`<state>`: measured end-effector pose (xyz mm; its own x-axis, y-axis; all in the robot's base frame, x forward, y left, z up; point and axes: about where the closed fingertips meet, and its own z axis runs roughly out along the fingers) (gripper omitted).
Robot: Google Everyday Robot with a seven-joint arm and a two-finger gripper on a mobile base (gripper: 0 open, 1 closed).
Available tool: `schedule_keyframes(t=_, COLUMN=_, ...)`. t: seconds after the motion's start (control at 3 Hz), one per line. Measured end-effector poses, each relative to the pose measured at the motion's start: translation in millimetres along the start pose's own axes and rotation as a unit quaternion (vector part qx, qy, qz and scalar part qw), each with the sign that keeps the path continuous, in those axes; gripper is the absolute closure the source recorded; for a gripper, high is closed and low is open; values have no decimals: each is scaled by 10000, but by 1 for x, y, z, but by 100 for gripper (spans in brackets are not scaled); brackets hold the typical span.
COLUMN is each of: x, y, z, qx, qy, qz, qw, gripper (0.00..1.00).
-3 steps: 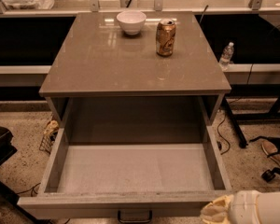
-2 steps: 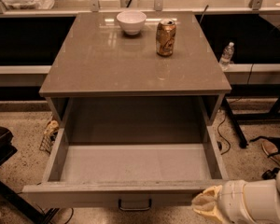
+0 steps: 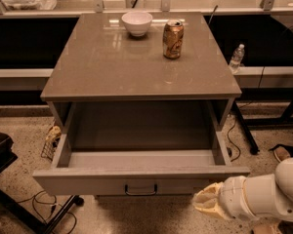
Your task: Close top drawer
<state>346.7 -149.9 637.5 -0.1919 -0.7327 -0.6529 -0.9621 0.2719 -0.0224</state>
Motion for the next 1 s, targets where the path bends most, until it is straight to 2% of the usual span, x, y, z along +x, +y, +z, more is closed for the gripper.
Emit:
schedule_keyframes(t=0.33, x=-16, y=-36, z=19, qx=-49, qy=-166, qz=-181, qw=9997, gripper=100)
schedule_keyframes(t=0.67, x=-25, y=-54, z=29, qx=-66, qy=-246, qz=-266, qw=9993, gripper=100)
schedule_keyframes(t=1.0, x=-39, y=-87, z=44, qx=-82, qy=-345, qz=-376, qw=9987, gripper=100)
